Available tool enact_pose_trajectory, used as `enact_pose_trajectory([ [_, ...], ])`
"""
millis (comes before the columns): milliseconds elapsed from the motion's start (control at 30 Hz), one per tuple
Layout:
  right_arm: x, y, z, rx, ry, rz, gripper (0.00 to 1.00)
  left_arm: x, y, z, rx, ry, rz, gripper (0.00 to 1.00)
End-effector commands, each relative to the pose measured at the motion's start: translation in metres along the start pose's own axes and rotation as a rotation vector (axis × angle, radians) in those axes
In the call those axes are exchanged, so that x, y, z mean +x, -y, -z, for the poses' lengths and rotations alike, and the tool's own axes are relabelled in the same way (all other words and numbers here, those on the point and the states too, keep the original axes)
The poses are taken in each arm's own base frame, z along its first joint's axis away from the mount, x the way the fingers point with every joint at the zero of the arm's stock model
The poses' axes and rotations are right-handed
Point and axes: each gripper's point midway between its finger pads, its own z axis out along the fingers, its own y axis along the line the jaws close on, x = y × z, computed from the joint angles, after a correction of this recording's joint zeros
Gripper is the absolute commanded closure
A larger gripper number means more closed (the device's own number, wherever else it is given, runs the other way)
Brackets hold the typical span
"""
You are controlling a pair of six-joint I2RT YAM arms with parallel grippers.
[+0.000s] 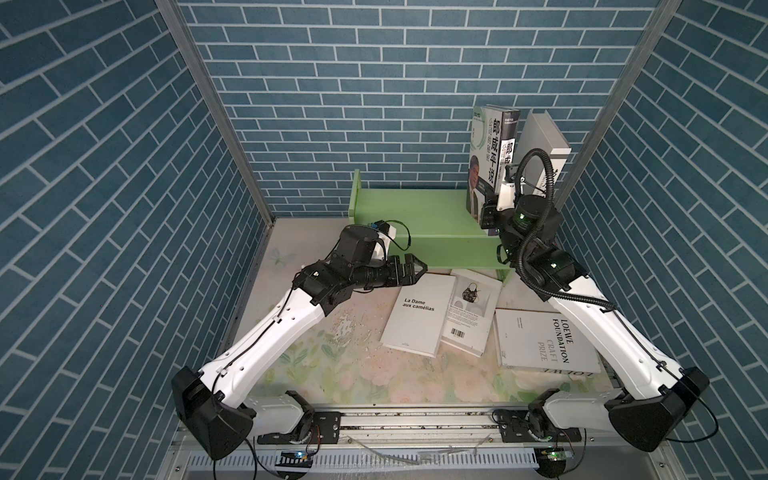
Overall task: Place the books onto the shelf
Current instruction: 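Stand the book beside the black-spined book and open the right gripper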
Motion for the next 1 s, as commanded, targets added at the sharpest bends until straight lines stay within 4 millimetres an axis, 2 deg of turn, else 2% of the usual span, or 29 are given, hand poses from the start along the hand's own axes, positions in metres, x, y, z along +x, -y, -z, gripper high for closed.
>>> enact_pose_trajectory([
  [0,-0.027,0.013,0.001,0.079,0.130,0.007,0.61,-0.013,0.001,-0.001,-0.005,0.044,0.016,0.00],
  [167,-0.002,0.010,-0.006,0.089,0.108,0.011,0.61,-0.014,-0.001,-0.003,-0.012,0.046,0.035,0.01],
  [333,0.022,0.016,-0.006,0.131,0.092,-0.010,0.59,-0.015,-0.001,-0.002,-0.010,0.060,0.055,0.00],
  [700,0.074,0.014,-0.007,0.133,-0.007,-0.028,0.34,-0.015,-0.001,-0.001,-0.012,0.056,0.078,0.00],
  [967,0.084,0.017,-0.001,0.130,-0.034,-0.031,0.24,-0.015,0.001,-0.002,0.003,0.056,0.102,0.00],
])
